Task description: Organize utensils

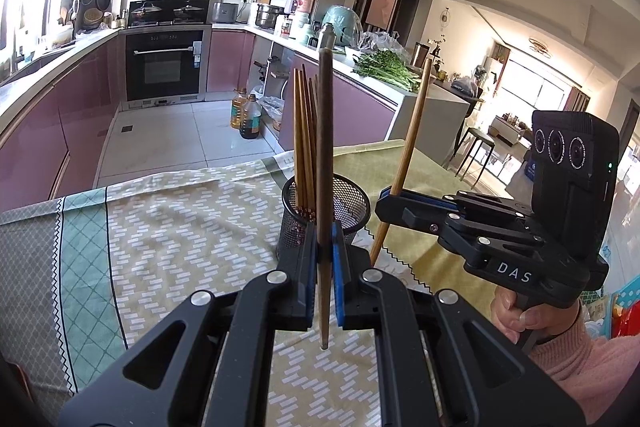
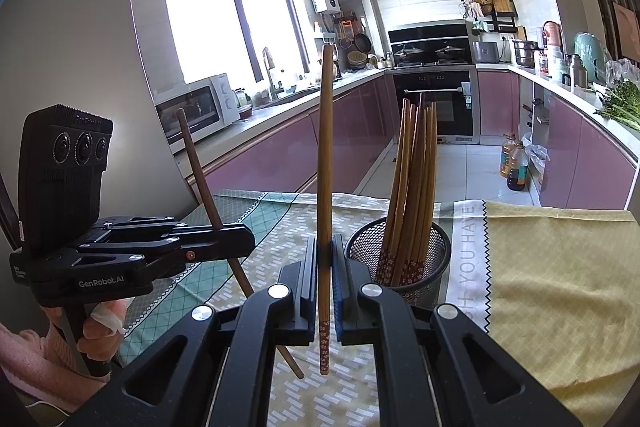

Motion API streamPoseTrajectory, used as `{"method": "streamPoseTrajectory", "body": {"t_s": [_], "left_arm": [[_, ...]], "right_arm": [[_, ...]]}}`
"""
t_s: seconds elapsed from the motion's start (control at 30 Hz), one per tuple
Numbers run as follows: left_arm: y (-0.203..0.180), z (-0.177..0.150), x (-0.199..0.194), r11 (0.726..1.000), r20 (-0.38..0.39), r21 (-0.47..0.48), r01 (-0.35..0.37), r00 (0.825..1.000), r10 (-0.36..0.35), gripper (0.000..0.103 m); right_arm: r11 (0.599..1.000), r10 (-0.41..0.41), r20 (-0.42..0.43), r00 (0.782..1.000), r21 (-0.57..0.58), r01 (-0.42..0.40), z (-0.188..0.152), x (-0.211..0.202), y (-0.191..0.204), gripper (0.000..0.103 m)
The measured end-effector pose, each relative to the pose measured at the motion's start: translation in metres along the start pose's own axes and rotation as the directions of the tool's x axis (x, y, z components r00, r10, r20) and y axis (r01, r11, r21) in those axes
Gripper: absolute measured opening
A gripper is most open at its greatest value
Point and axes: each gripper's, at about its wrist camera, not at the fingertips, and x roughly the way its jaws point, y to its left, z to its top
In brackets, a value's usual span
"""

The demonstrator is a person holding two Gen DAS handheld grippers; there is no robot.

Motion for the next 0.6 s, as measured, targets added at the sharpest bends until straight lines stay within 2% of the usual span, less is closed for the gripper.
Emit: {"method": "streamPoseTrajectory", "body": {"t_s": [0.6], "left_arm": [[-0.0087, 0.0093, 0.0006, 1.0, 0.009, 0.024, 0.002, 1.0, -0.002, 0.007]], "right_arm": [[1.0, -0.004, 0.017, 1.0, 0.003, 0.004, 0.0076, -0.0039, -0.0018, 0.006]]}}
